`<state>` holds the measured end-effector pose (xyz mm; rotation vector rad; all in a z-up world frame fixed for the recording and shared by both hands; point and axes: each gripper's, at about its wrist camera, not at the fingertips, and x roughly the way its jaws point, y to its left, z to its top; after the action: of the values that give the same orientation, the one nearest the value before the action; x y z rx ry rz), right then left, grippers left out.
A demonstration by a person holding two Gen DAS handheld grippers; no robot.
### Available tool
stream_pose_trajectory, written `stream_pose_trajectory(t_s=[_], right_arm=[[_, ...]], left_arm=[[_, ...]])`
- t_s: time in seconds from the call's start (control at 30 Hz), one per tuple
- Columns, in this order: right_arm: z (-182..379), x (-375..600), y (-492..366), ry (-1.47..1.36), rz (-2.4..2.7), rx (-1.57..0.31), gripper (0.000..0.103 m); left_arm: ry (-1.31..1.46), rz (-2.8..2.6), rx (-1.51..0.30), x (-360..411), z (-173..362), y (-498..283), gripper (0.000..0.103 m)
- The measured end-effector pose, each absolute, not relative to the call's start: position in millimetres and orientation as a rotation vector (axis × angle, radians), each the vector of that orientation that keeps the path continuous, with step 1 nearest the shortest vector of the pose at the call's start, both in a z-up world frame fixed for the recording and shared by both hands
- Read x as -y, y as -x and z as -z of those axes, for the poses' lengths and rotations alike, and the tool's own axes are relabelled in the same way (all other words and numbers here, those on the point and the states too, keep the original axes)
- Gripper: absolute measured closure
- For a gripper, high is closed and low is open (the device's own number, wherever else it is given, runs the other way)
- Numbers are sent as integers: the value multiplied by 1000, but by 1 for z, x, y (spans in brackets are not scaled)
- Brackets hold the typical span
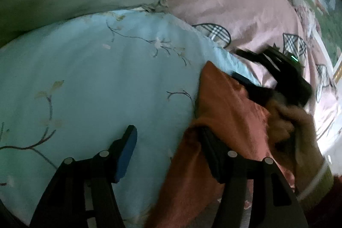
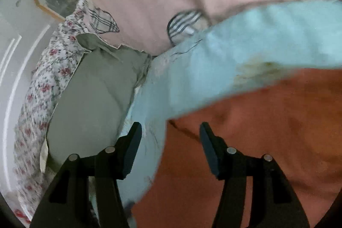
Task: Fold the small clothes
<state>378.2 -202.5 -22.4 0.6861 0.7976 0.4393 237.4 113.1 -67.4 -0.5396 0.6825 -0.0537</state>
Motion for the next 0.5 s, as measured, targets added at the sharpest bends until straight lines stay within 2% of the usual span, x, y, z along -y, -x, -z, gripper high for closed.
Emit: stream_pose_trajectory(t_s=[0.17, 0.3, 0.5], right_arm=[[5, 274, -254, -610, -159, -733, 45], [19, 339, -174, -614, 101, -721, 45], [40, 360, -148, -554, 219, -814, 45]], left_arm=[[577, 104, -708, -121, 59, -235, 33], [519, 167, -748, -114, 42, -239, 30], [349, 142, -802, -90, 27, -263, 29]])
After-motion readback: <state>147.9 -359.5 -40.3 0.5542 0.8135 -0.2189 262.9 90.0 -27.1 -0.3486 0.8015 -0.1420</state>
